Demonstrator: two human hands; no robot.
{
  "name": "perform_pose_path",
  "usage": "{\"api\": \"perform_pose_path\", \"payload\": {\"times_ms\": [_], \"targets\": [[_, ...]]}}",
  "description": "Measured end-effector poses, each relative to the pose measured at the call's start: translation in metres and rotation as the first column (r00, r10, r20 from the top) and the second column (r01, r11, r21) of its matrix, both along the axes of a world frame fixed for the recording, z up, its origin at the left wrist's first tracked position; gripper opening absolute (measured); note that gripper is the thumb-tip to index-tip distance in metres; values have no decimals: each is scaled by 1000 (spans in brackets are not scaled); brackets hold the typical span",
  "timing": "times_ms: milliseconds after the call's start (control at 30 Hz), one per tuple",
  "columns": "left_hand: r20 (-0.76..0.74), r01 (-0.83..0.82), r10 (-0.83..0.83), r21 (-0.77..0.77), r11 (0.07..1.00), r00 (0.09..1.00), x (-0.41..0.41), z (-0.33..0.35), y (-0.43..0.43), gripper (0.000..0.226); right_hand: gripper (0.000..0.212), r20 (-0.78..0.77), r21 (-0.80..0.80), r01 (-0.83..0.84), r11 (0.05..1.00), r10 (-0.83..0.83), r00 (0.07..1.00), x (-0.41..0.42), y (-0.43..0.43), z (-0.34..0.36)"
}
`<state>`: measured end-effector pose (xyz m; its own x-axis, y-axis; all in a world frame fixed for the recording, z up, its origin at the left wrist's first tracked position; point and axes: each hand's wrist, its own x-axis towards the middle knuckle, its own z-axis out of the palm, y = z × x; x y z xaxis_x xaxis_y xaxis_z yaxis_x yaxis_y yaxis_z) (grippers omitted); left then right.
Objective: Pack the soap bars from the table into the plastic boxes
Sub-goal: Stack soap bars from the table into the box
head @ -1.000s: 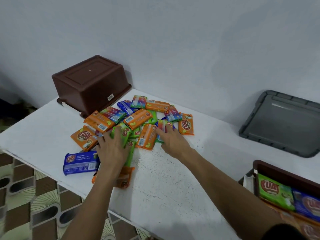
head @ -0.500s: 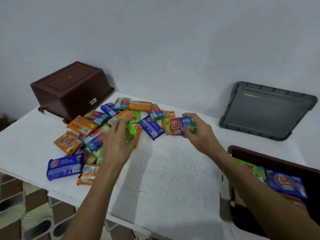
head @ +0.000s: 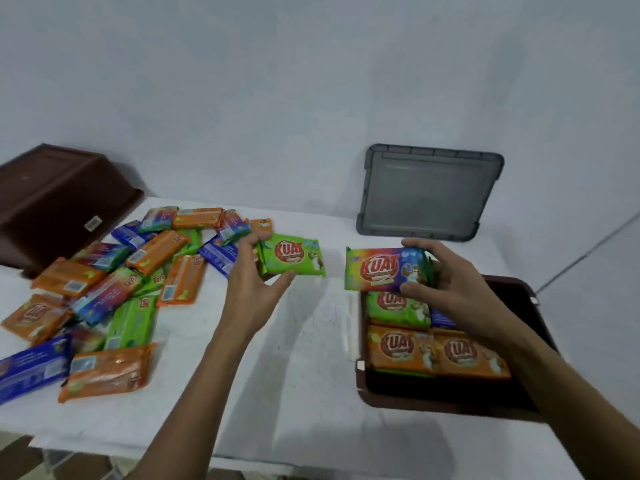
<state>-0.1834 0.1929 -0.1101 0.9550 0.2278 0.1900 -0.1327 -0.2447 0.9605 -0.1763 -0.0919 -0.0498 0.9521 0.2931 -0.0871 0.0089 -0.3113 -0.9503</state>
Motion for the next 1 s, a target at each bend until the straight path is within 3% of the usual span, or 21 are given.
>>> {"api": "perform_pose_path", "payload": {"times_ms": [233, 467, 567, 700, 1000], "targets": [[-43, 49, -61, -237, 970, 997, -3, 2, -67, 57, 50, -151, -45, -2, 999, -5, 989, -30, -68, -6], [-117, 27, -76, -369, 929, 990, -9, -12, -105, 54, 53, -314, 83, -68, 994, 91, 945, -43, -64, -48], [-124, 17, -65, -358, 933, 990, -10, -14, -109, 53, 57, -229, -147, -121, 982, 85, 970, -41, -58, -60], [-125, 28, -75, -346, 938, 989, -10, -15, -110, 53, 58, -94, -429, -181, 885, 156, 983, -38, -55, -60], [-125, 58, -101, -309, 949, 987, -11, -16, -109, 54, 63, 59, -733, -161, 661, 297, 953, -36, -54, -65]]}}
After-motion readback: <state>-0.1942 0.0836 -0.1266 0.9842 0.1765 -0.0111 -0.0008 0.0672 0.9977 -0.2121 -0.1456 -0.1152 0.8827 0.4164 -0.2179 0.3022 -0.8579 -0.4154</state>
